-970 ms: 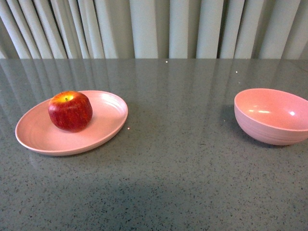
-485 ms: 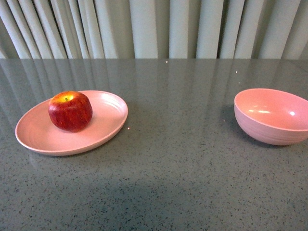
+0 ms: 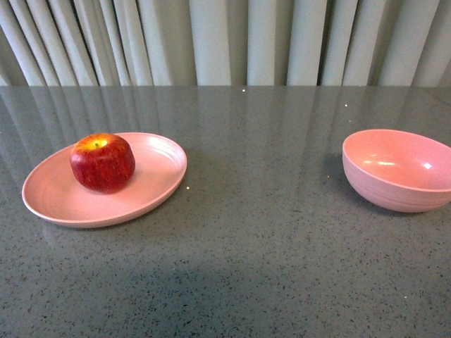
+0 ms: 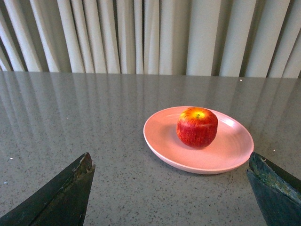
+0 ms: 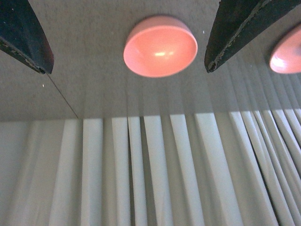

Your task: Move apple from plate to bowl

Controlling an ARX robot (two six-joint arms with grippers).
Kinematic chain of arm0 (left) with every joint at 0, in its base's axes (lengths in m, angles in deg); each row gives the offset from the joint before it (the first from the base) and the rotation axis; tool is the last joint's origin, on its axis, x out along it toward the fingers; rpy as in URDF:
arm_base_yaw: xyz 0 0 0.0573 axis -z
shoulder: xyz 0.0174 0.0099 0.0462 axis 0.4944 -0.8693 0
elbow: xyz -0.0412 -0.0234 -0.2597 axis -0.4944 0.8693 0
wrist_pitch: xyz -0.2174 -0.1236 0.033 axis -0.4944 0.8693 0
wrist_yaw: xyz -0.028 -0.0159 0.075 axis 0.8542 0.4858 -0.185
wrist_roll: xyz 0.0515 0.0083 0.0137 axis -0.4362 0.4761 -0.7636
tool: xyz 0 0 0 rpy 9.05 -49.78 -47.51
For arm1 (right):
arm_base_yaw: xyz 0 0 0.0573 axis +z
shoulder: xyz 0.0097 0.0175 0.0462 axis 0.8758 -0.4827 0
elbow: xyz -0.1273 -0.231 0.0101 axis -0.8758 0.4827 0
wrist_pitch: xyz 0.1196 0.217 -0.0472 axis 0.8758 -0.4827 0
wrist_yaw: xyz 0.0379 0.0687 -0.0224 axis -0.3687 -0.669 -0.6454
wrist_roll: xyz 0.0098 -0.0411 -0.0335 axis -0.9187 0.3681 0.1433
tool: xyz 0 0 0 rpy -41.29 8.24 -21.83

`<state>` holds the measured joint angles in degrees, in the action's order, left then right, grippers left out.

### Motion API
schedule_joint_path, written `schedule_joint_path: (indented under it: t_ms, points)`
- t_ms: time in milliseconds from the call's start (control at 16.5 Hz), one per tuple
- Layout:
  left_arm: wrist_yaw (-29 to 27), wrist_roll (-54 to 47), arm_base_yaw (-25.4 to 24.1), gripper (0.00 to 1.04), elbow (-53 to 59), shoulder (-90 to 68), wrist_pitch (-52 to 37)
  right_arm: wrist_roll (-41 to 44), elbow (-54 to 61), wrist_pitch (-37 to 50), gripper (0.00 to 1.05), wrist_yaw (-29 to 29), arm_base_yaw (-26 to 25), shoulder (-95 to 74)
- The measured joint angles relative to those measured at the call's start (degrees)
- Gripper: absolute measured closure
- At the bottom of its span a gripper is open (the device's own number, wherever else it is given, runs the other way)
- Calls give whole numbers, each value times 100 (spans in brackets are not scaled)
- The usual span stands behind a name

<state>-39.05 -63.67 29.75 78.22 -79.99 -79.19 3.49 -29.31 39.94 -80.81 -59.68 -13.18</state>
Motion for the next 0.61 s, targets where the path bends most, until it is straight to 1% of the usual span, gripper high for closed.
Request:
schedule_joint_path:
  t_ms: [121, 242, 364, 606]
  points:
    - [2, 0, 0, 7, 0, 0, 0, 162, -728, 944, 7, -146, -50, -1357]
    - [2, 0, 0, 7, 0, 0, 0, 310, -1731, 1436, 7, -264, -111, -2949]
    - [2, 0, 0, 7, 0, 0, -2, 308, -2769, 1034, 7, -431, -153, -4360]
    - [2, 0, 0, 7, 0, 0, 0, 308, -4767, -490, 7, -442, -455, -6955]
